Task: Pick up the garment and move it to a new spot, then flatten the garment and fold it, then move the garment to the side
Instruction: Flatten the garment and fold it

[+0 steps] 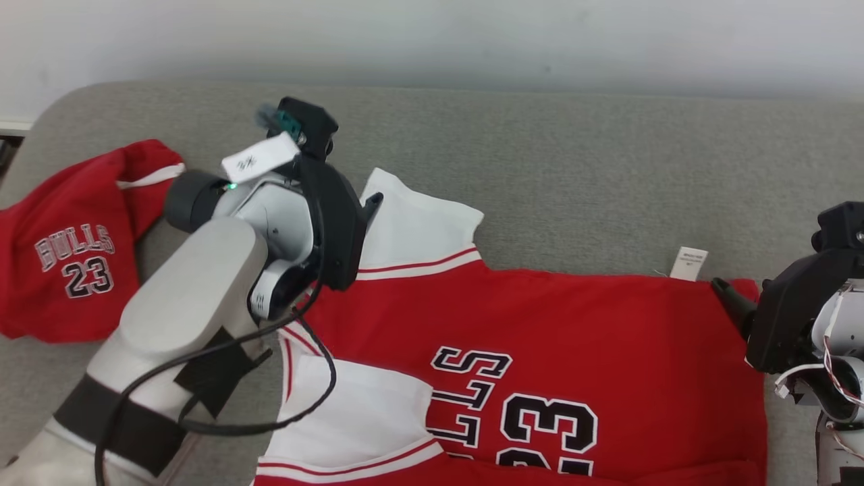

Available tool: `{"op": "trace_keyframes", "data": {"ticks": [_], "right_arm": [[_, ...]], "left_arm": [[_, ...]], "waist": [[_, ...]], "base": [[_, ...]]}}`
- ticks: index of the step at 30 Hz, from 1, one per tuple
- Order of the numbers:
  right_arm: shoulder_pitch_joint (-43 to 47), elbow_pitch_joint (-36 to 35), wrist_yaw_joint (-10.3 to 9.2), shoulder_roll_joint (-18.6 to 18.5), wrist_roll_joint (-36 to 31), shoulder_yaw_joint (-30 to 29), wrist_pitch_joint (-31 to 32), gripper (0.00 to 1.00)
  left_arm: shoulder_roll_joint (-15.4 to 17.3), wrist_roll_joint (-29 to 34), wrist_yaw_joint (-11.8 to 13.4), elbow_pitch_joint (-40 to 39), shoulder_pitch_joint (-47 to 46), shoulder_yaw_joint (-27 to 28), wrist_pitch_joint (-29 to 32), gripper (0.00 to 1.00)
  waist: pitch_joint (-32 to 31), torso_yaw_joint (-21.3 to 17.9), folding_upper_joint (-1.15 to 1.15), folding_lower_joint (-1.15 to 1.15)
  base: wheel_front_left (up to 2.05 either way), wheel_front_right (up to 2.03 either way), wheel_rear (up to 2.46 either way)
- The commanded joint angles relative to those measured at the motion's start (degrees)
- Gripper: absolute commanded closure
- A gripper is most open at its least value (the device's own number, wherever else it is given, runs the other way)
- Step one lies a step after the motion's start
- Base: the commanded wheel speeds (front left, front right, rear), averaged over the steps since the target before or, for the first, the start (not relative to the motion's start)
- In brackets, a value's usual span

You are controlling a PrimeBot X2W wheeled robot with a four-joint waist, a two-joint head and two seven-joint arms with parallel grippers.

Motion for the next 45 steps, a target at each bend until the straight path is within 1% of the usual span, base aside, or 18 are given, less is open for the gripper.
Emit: {"op": "trace_keyframes", "data": {"ticks": [1,3,6,7,12,17,23,28,36,43,44,45], "right_arm": [[-0.8,-0.1,-0.02,-0.2,-1.1,-0.3,0.9,0.00],[-1.8,-0.4,-0.02,-0.2,-2.0,-0.4,1.9,0.00],[-3.4,-0.5,-0.02,-0.2,-2.0,-0.4,2.1,0.00],[-4.0,-0.5,-0.02,-0.2,-2.0,-0.3,1.9,0.00],[-6.0,-0.1,-0.02,-0.2,-1.6,0.1,1.0,0.00],[-7.1,-0.1,-0.02,-0.2,-1.7,0.2,0.2,0.00],[-7.5,-0.7,-0.02,-0.2,-1.3,0.9,0.8,0.00],[-7.1,-0.9,-0.02,-0.2,-1.0,1.3,0.4,0.00],[-8.3,0.8,-0.02,-0.2,-0.8,1.6,0.2,0.00],[-9.7,1.2,-0.02,-0.2,-1.3,2.2,1.4,0.00],[-9.8,1.2,-0.02,-0.2,-1.3,2.3,1.7,0.00],[-9.8,1.4,-0.02,-0.2,-1.5,2.4,2.0,0.00]], "left_arm": [[-0.5,0.5,-0.6,1.2,-1.4,-0.3,0.6,0.00],[-1.1,0.7,-1.1,3.1,-3.5,-0.9,1.7,0.00],[-1.3,1.1,-1.8,5.8,-6.2,-1.3,2.8,0.00],[-1.2,1.3,-1.7,6.6,-7.1,-1.3,3.0,0.00],[-0.6,2.4,-3.4,9.7,-10.7,-2.3,4.1,0.00],[-0.1,2.9,-3.4,12.7,-12.8,-2.8,5.7,0.00],[0.4,3.1,-2.3,15.0,-14.2,-3.0,7.4,0.00],[0.7,3.2,-2.2,15.9,-14.1,-3.3,7.3,0.00],[1.6,3.0,-2.1,17.6,-14.9,-3.6,7.9,0.00],[1.3,0.8,-2.3,17.7,-15.9,-2.5,8.8,0.00],[1.4,0.8,-2.4,17.8,-16.0,-2.5,9.2,0.02],[1.6,0.7,-2.4,17.9,-16.1,-2.6,9.3,0.11]], "waist": [[1.3,-1.8,-0.01,-0.01],[2.1,-2.7,-0.01,-0.01],[3.7,-4.0,-0.01,-0.01],[4.4,-4.5,-0.01,-0.01],[7.5,-6.0,-0.01,-0.01],[9.6,-6.9,-0.01,-0.01],[11.1,-7.2,-0.01,-0.01],[11.3,-7.6,-0.01,-0.01],[12.4,-8.5,-0.01,-0.01],[13.3,-8.8,-0.01,-0.01],[13.3,-8.9,-0.01,-0.01],[13.4,-8.9,-0.01,-0.01]], "base": [[0.00,0.00,0.00],[0.00,0.00,0.00],[0.00,0.00,0.00],[0.00,0.00,0.00],[0.00,0.00,0.00],[0.00,0.00,0.00],[0.00,0.00,0.00],[0.00,0.00,0.00],[0.00,0.00,0.00],[0.00,0.00,0.00],[0.00,0.00,0.00],[0.00,0.00,0.00]]}}
